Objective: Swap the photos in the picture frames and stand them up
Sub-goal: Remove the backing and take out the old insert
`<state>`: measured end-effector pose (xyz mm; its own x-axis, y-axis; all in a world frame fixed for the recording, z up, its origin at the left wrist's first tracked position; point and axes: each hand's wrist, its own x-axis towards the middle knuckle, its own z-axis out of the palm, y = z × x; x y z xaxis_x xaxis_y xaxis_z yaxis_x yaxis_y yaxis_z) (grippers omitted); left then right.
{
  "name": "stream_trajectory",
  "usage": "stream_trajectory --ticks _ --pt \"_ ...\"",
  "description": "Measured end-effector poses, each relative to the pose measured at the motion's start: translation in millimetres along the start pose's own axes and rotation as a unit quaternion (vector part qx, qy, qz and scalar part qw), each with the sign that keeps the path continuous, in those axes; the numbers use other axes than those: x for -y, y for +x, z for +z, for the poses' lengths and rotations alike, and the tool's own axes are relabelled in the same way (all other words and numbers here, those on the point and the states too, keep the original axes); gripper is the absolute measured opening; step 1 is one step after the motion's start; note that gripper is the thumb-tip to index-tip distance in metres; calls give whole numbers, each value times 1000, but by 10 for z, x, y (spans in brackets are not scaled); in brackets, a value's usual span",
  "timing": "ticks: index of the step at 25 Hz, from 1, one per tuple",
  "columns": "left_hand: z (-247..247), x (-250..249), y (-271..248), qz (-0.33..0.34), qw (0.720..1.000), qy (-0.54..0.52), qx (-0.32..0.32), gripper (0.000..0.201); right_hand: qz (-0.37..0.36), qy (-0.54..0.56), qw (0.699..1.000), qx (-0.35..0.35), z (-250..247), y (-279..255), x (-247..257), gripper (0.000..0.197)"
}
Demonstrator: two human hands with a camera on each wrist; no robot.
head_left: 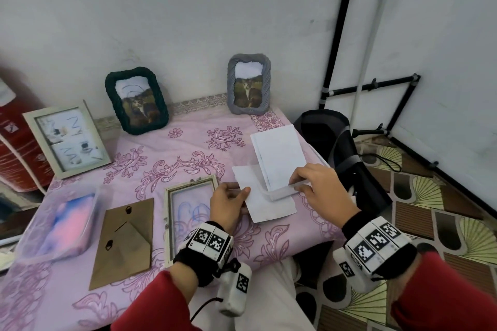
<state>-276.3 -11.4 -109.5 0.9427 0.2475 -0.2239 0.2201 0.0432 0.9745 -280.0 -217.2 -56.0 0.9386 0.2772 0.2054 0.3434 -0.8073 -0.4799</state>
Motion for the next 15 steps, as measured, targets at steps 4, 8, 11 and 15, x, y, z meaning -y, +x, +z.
stream_trajectory --ticks 4,8,11,15 --pt "-59 -25 -45 38 989 137 27 27 3 -6 1000 18 -12 7 20 13" --pt "-107 -96 -78 103 950 294 24 27 8 -9 999 31 -14 27 30 14" --pt "-118 -128 -91 97 947 306 34 35 6 -2 999 40 -25 49 37 15" --pt "-96 -172 -123 120 936 329 28 38 8 21 998 65 -72 54 40 19"
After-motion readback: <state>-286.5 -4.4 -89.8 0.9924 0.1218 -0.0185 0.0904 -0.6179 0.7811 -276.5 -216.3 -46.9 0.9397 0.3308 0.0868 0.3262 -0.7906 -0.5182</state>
